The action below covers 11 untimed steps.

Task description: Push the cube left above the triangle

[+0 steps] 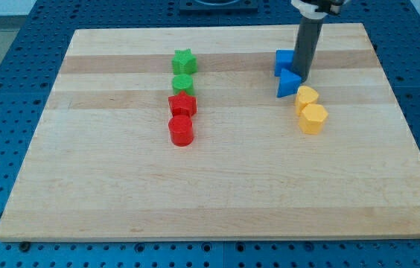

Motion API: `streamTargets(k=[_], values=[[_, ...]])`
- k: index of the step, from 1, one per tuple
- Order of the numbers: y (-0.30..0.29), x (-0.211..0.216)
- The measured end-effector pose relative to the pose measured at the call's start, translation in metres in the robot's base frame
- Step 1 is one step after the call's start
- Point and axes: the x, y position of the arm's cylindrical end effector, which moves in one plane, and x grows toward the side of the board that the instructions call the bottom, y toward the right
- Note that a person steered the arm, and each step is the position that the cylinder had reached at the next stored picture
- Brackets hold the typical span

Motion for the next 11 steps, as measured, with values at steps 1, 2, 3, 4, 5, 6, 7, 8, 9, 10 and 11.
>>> streamTargets(k=[1,2,3,4,5,6,7,8,9,10,11], values=[[-0.009,0.001],[-0.005,0.001],[0.037,-0.025],[0.038,-0.049],[0.03,-0.052],[0.011,-0.051],[-0.006,-0.047],[-0.023,-0.047],[-0.04,-0.044],[-0.056,-0.04],[-0.071,-0.034]])
